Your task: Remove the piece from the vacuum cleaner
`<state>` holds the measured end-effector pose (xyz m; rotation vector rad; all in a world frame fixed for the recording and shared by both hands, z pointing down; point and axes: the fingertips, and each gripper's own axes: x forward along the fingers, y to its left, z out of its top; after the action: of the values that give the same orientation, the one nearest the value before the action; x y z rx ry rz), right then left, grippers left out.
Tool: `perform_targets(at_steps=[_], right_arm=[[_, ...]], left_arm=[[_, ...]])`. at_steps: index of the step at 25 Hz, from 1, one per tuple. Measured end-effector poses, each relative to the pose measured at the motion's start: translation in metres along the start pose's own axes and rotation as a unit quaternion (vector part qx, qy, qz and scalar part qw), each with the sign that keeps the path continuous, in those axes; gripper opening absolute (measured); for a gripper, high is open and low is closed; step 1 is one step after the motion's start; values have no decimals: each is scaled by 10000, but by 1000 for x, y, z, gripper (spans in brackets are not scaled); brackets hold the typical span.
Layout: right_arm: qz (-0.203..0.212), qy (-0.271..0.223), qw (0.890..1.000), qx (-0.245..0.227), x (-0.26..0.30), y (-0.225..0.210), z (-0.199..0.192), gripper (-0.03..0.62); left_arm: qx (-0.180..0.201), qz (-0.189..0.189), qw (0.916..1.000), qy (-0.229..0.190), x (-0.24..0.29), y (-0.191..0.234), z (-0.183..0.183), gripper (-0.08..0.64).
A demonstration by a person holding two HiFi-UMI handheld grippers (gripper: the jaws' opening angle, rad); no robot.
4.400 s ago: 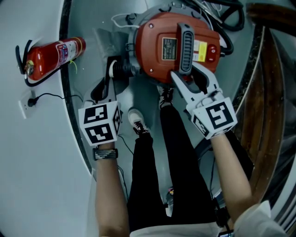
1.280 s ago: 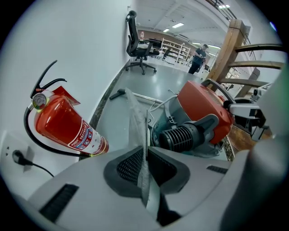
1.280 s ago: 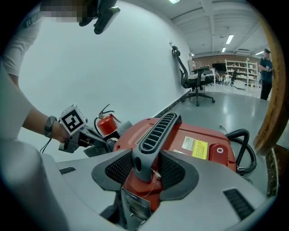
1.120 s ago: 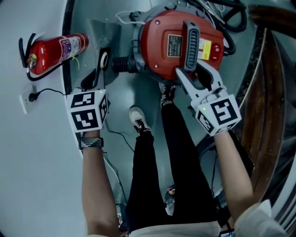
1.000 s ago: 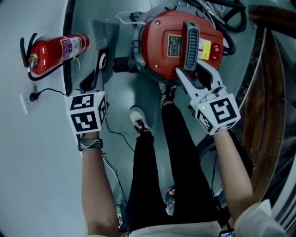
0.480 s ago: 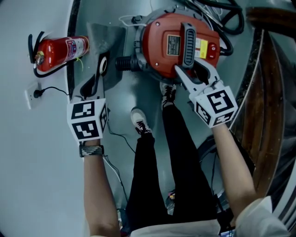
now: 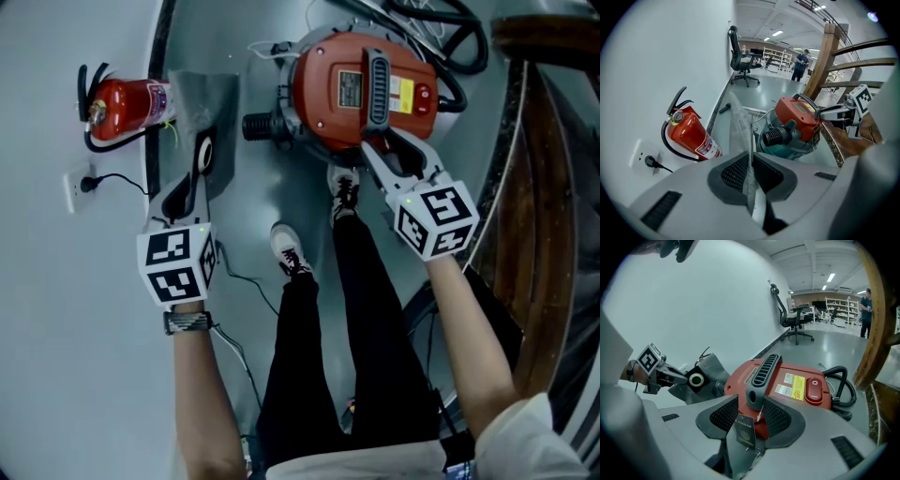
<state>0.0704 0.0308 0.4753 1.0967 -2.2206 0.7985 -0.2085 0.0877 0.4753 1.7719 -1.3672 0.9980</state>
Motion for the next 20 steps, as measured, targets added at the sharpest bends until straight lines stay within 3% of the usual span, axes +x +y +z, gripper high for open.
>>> perform_targets(at_steps=[4,12,20], right_arm=[[5,-114,9999,-29,-22,9,4,179],[54,-90,9983,-579,-57,42,20,179],[-106,-148,9978,-644,-121,64,54,149]], left_arm=[[47,-4,9999,-120,-16,-4,-1,31],[84,-24,9996,-281,-56,-8,5,31],[46,-70,9990,-439,-115,-23,17,31]])
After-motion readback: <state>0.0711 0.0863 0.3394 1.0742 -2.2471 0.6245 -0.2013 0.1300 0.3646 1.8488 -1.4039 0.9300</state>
